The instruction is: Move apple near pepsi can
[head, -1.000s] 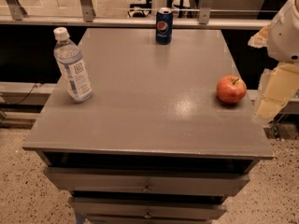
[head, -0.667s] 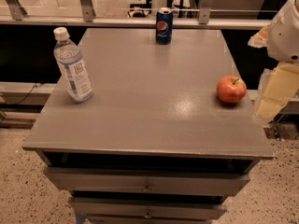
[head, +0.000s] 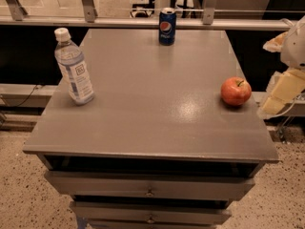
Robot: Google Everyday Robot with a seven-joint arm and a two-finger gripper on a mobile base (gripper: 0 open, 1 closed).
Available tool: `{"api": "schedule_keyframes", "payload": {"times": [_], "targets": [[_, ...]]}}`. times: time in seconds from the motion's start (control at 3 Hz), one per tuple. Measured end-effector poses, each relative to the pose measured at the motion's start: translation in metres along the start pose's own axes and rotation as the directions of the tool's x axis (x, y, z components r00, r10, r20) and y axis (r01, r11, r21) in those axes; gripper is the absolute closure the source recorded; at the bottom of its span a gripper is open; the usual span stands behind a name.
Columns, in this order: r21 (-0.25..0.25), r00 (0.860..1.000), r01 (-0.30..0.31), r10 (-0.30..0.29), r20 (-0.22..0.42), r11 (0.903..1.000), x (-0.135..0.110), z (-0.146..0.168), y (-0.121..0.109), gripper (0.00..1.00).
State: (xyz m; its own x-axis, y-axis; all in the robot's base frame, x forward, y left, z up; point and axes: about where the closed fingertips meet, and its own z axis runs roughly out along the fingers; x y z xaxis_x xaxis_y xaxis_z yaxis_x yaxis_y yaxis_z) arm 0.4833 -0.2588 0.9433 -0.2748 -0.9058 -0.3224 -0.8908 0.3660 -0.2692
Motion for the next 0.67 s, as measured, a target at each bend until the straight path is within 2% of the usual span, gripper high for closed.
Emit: {"api": "schedule_keyframes", "payload": {"times": [0.33, 0.67], "targets": [[-0.009, 0.994, -0.078, 0.078, 0.076, 0.9969, 0.024, 0.026, -0.030, 0.00], [-0.069, 0.964, -0.176, 0.186, 0.189, 0.9820, 0.040, 0.058, -0.056, 0.00]]}}
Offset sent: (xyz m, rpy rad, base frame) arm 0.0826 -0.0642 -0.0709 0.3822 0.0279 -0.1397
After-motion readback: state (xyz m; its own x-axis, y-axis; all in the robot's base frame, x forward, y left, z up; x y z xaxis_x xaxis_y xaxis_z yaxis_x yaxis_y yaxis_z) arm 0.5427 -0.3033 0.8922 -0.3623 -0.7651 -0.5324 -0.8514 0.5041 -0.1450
